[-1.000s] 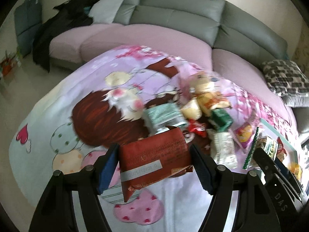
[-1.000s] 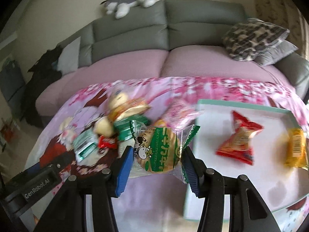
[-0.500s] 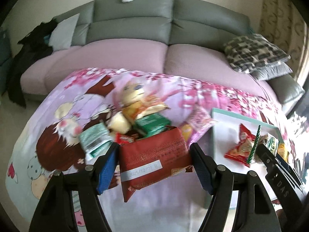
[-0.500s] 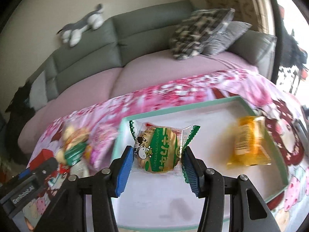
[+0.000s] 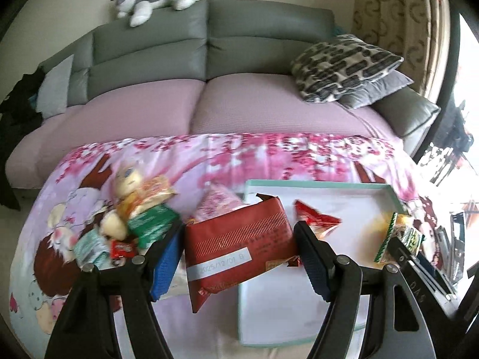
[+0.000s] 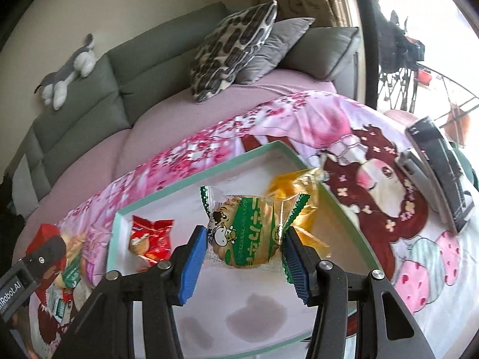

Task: Organize snacks
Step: 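Lower the bun and red box into the tray and open both grippers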

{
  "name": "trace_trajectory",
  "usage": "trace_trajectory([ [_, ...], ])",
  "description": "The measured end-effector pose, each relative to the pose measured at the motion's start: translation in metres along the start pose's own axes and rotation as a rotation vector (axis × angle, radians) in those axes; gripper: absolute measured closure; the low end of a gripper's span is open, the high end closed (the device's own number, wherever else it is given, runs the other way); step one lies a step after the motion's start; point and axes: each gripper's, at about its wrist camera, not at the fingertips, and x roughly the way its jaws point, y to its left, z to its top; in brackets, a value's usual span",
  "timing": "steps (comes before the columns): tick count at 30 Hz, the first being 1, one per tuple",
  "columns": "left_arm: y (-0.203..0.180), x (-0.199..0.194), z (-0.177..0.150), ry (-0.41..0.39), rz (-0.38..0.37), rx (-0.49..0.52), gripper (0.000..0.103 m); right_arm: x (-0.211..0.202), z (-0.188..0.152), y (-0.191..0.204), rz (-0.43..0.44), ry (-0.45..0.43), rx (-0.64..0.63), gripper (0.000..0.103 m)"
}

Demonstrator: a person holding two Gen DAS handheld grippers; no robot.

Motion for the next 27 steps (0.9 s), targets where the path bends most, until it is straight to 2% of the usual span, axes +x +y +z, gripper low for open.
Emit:
trace_trajectory([
  [7,-0.025,0.011,-0.007,0.031,-0.046,0.05,0.028,0.002,0.0,-0.008,-0.005,0.058,0.011,0.047],
  [16,-0.032,0.039,-0.036,0.138,-0.064,0.068,0.028,0.015,-0.013,-0.003,-0.017,0.174,-0.018,0.047],
  [27,-0.038,0.052,-0.051,0.199,-0.072,0.092,0.028,0.019,-0.017,0.0,-0.028,0.214,-0.034,0.047],
])
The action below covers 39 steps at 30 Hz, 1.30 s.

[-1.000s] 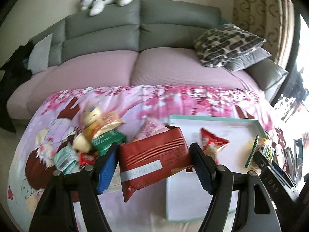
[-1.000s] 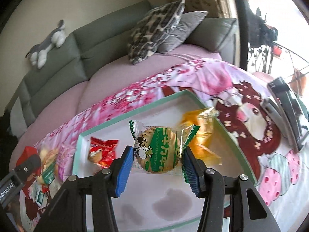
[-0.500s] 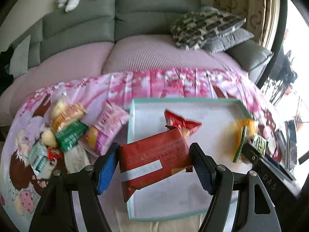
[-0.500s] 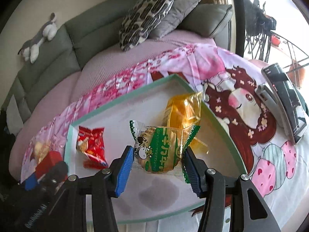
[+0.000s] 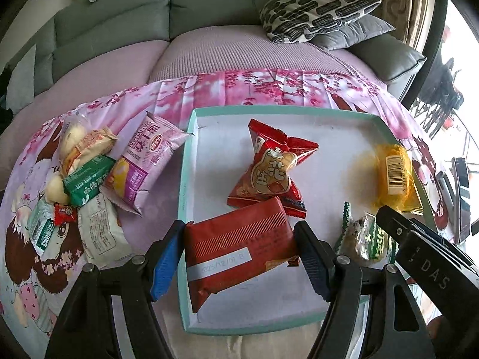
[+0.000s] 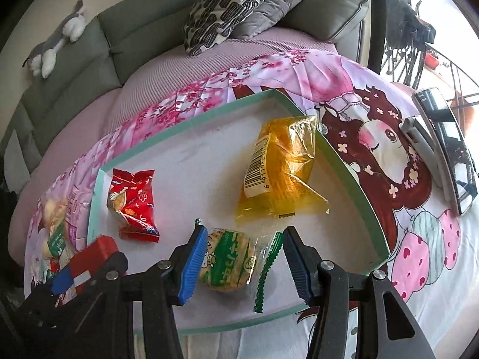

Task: Organize snacks

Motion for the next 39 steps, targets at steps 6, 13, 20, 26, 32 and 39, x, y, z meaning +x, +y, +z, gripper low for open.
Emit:
trace_trajectory([
  [6,0.004,-0.003,0.001,0.001,-0.018,-0.021,0.016,-0.003,0.001,0.001,-0.002,-0.009,-0.004,0.047],
  [13,0.018,-0.016,0.004,-0.038,-0.007,-0.062,0.016,-0.006,0.001,0.009,0.004,-0.019,-0.04,0.042],
  [20,0.067,-0.026,0.007,-0.091,0.119,-0.216,0.008,-0.007,0.0,0.019,0.001,-0.028,-0.079,0.006],
  [26,0.103,-0.025,0.0,-0.129,0.251,-0.304,0.0,-0.004,-0.001,0.026,0.005,-0.027,-0.112,0.0],
  [32,0.12,-0.024,-0.006,-0.125,0.263,-0.357,0.0,-0.002,-0.002,0.028,0.002,-0.023,-0.12,0.0],
  [39,0.12,-0.026,-0.005,-0.124,0.258,-0.348,0.0,-0.003,-0.003,0.032,-0.001,-0.028,-0.135,0.0],
])
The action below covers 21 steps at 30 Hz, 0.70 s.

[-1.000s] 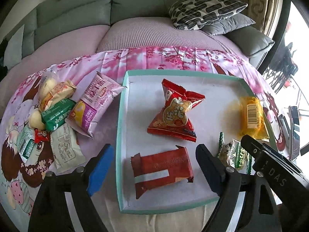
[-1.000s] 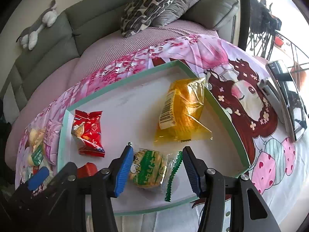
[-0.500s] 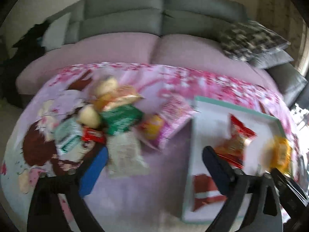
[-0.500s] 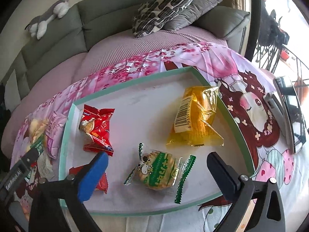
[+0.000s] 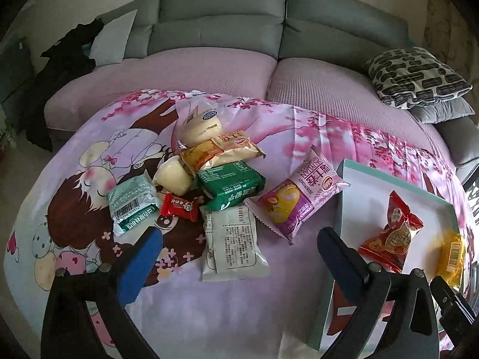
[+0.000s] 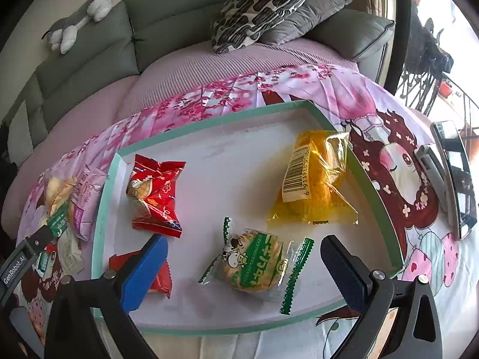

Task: Organize snacks

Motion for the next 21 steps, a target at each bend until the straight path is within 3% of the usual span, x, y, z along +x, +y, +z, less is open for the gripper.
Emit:
trace_trajectory([
  [9,0.023,-0.005,0.006,-0.025,0.008,-0.06,0.0,0.0,-0.003,0.02,0.004,-0.006,-0.052,0.0],
  [21,0.098,0.008,0.011,-0.018,0.157,-0.193,0.0,0.0,-0.011,0.069,0.03,-0.026,-0.181,0.0],
])
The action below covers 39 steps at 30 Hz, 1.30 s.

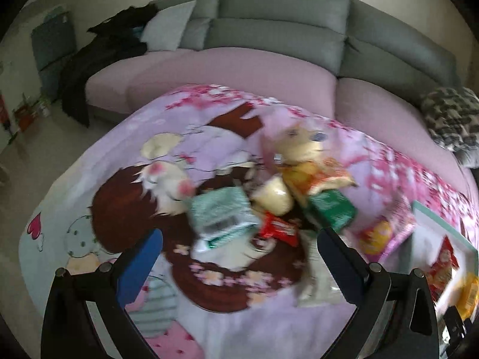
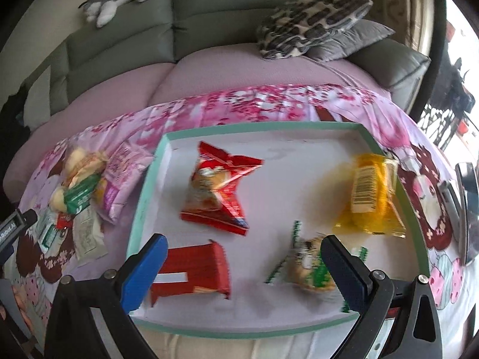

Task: Organize snacks

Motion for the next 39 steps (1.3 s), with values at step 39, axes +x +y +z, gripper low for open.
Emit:
trace_trajectory([
  [39,0.07,0.065,0.016,0.123,-0.023,-0.081,0.0,0.053,0.003,0.167,0.195,0.122,-0.269,0.0],
])
